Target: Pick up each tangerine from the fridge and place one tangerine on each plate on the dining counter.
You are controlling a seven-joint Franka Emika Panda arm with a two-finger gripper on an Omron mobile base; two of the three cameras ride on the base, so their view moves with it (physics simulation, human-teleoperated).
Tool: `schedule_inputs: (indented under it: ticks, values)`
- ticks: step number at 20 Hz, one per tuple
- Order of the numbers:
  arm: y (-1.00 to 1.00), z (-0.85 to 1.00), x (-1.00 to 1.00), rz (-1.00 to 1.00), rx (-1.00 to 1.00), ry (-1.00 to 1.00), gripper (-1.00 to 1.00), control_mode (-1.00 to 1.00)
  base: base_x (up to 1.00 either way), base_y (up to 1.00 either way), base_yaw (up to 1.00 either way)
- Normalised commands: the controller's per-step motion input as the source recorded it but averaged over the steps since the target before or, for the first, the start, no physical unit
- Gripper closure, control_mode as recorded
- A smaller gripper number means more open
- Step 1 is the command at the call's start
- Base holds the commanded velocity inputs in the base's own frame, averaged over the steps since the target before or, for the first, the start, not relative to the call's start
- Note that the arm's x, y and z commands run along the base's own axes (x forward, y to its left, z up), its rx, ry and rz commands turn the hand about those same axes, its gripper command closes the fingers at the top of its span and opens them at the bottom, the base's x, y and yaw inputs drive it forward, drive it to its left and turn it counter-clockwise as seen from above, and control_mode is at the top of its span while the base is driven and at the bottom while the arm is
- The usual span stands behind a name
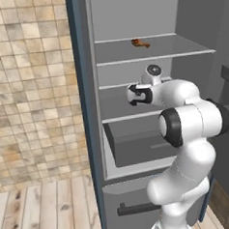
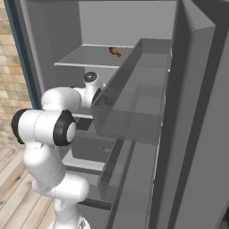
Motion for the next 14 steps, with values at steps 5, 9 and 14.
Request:
schedule_inputs:
  ticks: [5, 9, 14]
  values:
    - [0.00, -0.14, 0.43, 0.00, 0.00, 0.07, -1.00, -1.00, 0.00, 0.00, 0.00]
    - [0.00, -0.19, 0.40, 0.00, 0.00, 0.04, -1.00, -1.00, 0.00, 0.00, 0.00]
    - [0.00, -0.23, 0.29, 0.00, 0.00, 0.03, -1.00, -1.00, 0.00, 0.00, 0.00]
